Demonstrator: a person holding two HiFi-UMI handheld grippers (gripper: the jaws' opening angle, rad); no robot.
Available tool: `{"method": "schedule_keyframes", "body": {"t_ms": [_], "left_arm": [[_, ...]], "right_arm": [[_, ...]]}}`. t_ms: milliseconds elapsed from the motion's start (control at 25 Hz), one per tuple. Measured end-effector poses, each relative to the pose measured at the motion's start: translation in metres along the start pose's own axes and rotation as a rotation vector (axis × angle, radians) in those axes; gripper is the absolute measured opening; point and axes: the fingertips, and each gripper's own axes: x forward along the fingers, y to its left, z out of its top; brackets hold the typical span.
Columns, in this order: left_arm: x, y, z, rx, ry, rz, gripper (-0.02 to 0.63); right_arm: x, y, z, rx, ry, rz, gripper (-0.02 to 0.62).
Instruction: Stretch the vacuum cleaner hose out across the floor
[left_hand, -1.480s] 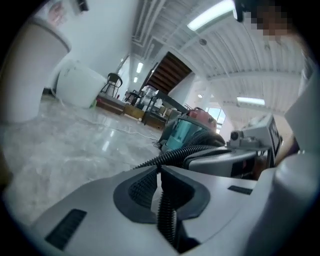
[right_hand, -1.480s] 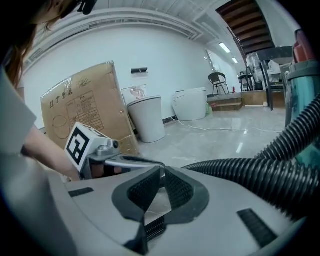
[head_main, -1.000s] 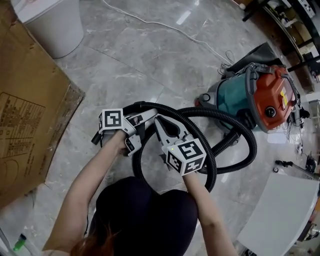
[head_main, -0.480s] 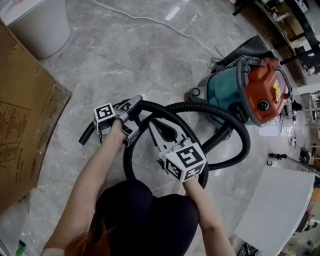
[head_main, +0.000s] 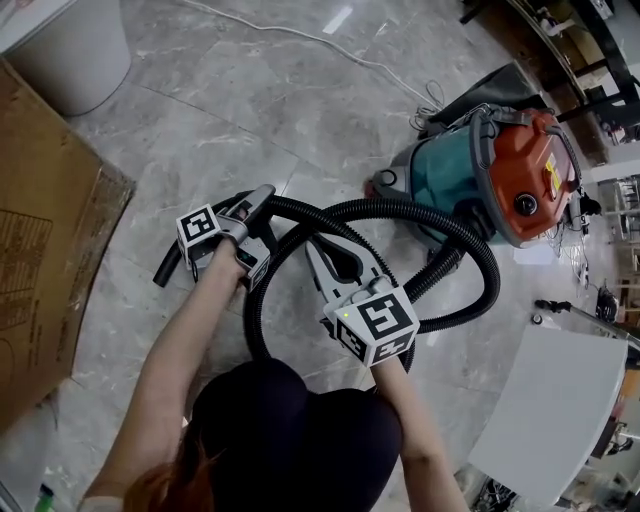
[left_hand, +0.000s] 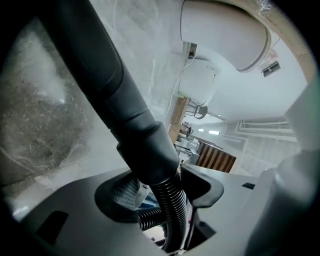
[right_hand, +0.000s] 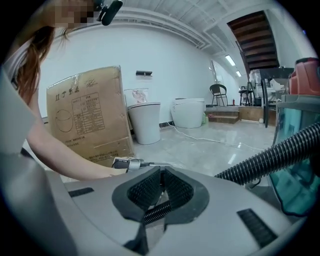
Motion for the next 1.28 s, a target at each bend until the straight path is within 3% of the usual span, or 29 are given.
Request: {"method": "schedule_keyframes", "body": {"t_ms": [280,400,600,720,960,1080,1200,1280], "left_arm": [[-0.007,-0.045,-0.016,0.197,0.075,-0.098,0.261],[-0.01,-0.066,-0.03,0.252,0.129,-0.121,0.259],[-0.013,-0.099,-0.054,0.354,0.205,-0.169,0.255],[-0.017,-0.113,-0.065,0.39,0.239,-0.19,0.25],[-0.025,-0.144,-0.093,0.487,0.33,-0.218,0.238],[-0.028,-0.156,-0.104,0.521,0.358,-0.229,0.232],[-0.03,-0.172,-0.121,0.605,0.398,-0.238,0.229],[-0.03,-0.18,-0.132,0.689,0.424,-0.222,0.229]], "right_arm": [[-0.004,0.021,0.025,-0.15,0.018,0.024,0.018],[-0.011,0.021,0.043,-0.126,0.029,0.011,0.018],[-0.03,0.015,0.086,-0.106,-0.038,-0.007,0.018],[-0.032,0.007,0.09,-0.099,-0.016,0.002,0.021],[-0.04,0.005,0.088,-0.098,0.05,0.115,0.202],[-0.04,0.011,0.084,-0.19,0.132,0.161,0.233],[-0.045,0.005,0.082,-0.418,0.225,0.097,0.238],[-0.049,0.005,0.083,-0.494,0.268,0.094,0.238]]}}
